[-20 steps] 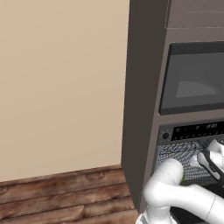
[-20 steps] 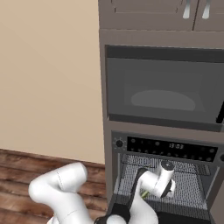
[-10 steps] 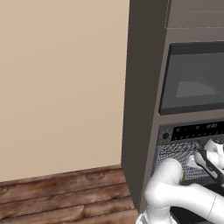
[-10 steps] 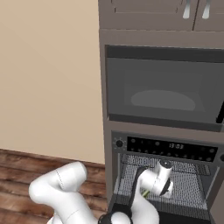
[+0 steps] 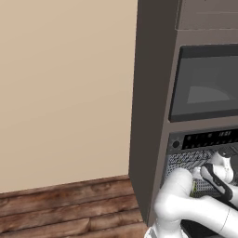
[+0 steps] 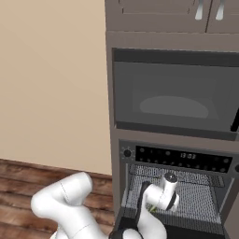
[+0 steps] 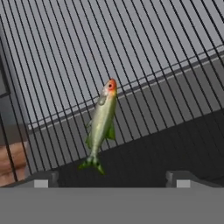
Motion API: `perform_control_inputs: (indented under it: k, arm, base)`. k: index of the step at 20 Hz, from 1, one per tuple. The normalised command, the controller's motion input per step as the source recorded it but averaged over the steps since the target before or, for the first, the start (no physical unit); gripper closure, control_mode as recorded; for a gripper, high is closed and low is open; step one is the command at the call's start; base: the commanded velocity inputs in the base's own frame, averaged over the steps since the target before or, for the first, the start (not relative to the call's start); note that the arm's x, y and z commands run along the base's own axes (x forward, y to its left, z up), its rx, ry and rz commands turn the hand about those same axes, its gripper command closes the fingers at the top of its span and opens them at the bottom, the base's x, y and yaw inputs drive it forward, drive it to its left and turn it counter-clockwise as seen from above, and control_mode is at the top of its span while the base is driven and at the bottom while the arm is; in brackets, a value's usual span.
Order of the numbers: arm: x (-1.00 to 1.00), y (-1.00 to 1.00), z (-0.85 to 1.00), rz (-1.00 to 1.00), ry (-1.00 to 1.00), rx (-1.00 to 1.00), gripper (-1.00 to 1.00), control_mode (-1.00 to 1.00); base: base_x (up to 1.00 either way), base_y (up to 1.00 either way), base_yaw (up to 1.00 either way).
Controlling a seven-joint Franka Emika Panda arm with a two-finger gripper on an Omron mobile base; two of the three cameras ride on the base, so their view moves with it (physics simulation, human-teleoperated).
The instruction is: Take the fish from the oven and place it on the plate on the counter.
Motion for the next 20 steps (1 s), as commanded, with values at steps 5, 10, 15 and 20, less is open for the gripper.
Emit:
perform_control_inputs:
  k: [5, 10, 15, 20]
  arm:
    - [0.29, 0.03, -0.23, -0.04, -0.02, 0.0, -1.0, -1.0]
    - [0.12, 0.0, -0.36, -0.02, -0.02, 0.0, -1.0, -1.0]
    - [0.08, 0.0, -0.35, -0.01, 0.0, 0.0, -1.0, -1.0]
    - [0.04, 0.05, -0.24, -0.01, -0.02, 0.0, -1.0, -1.0]
  base:
    - [0.0, 0.0, 0.0]
    - [0.0, 0.0, 0.0]
    - [0.0, 0.0, 0.0]
    - [0.0, 0.0, 0.0]
